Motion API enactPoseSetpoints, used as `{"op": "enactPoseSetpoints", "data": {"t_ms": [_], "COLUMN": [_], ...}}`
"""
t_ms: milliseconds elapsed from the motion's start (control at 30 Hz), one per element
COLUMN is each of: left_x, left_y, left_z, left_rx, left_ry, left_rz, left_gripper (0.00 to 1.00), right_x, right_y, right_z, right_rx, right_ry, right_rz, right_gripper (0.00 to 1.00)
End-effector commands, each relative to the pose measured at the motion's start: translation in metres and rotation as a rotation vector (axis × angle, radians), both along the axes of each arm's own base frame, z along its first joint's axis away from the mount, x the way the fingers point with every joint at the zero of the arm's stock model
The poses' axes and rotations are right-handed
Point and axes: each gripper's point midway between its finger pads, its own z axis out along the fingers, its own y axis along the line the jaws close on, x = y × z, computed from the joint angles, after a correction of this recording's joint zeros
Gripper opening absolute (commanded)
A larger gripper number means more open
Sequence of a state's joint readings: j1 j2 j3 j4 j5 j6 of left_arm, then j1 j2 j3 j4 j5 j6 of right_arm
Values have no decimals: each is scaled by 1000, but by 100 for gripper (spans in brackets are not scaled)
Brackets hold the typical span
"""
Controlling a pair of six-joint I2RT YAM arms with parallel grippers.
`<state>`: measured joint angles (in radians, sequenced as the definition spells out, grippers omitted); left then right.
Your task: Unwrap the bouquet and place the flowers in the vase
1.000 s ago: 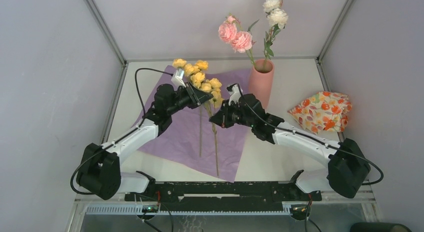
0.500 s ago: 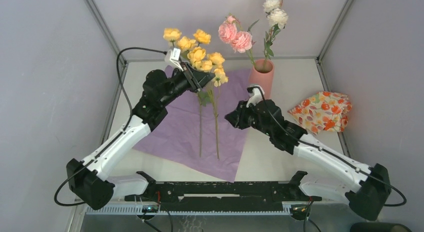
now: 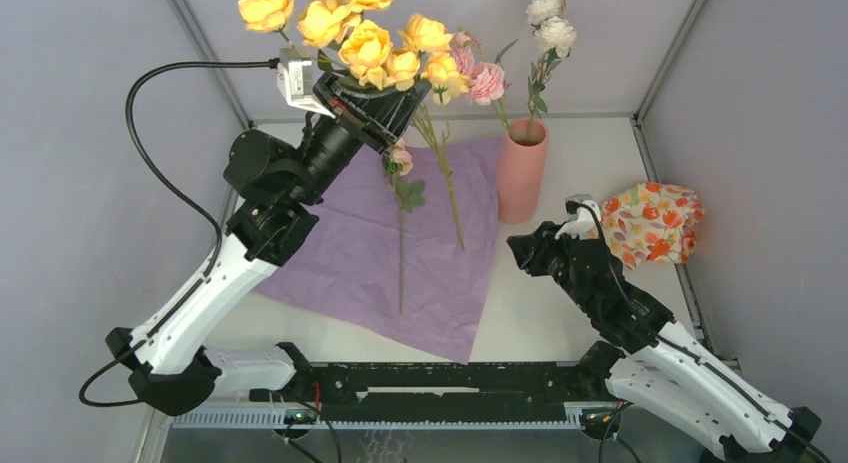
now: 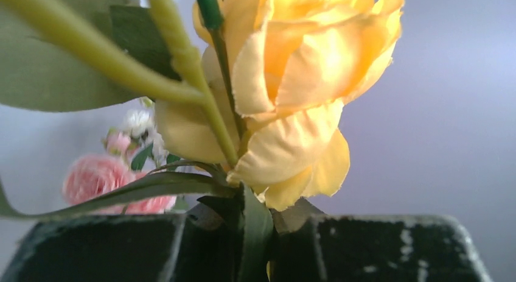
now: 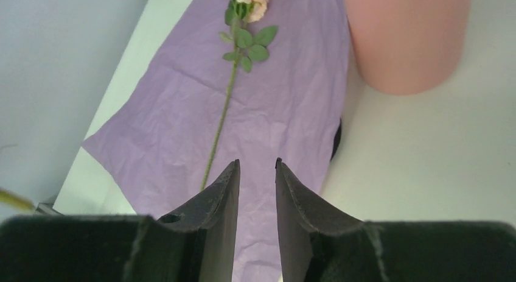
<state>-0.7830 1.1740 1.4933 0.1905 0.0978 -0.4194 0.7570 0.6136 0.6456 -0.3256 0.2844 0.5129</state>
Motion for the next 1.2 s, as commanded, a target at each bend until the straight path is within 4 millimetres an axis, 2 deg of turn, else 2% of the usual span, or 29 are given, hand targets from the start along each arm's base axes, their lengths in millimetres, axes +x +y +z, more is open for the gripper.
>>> {"op": "enactPoseSetpoints", "data": {"t_ms": [0,133,233,400,500,733,867,1167], "left_x": [-8,-5,9,51,65,96,104,107], "left_y": [3,-8,-15,-52,-74,-97,-93,-83], "left_z": [60,80,85,71,67,68,71,78], "left_rx": [-85,-127,-178,-151,-122,-110,-138,-156], "left_ry": [-217,-291,-299,-270,-277,-297,-308,-348], "left_rz": [75,123,177,269,295,408,470,552], "left_gripper": [8,7,6,6,6,5,6,9], "right_x": [-2,-7,-9,-11,-11,-15,-14,-11], "right_y": [-10,-10,-11,-18,-23,-31,-32,-32], "right_z": [-14,-23,-25,-25,-25,-27,-25,-22], "right_rx": [-13,-7,-2,-16,-33,-54,-52,-50], "right_ry": [47,73,77,67,58,58,51,39], "right_rz": [-48,-45,-47,-64,-70,-81,-86,-83], "right_gripper": [35,35,35,36,36,36,38,38]}}
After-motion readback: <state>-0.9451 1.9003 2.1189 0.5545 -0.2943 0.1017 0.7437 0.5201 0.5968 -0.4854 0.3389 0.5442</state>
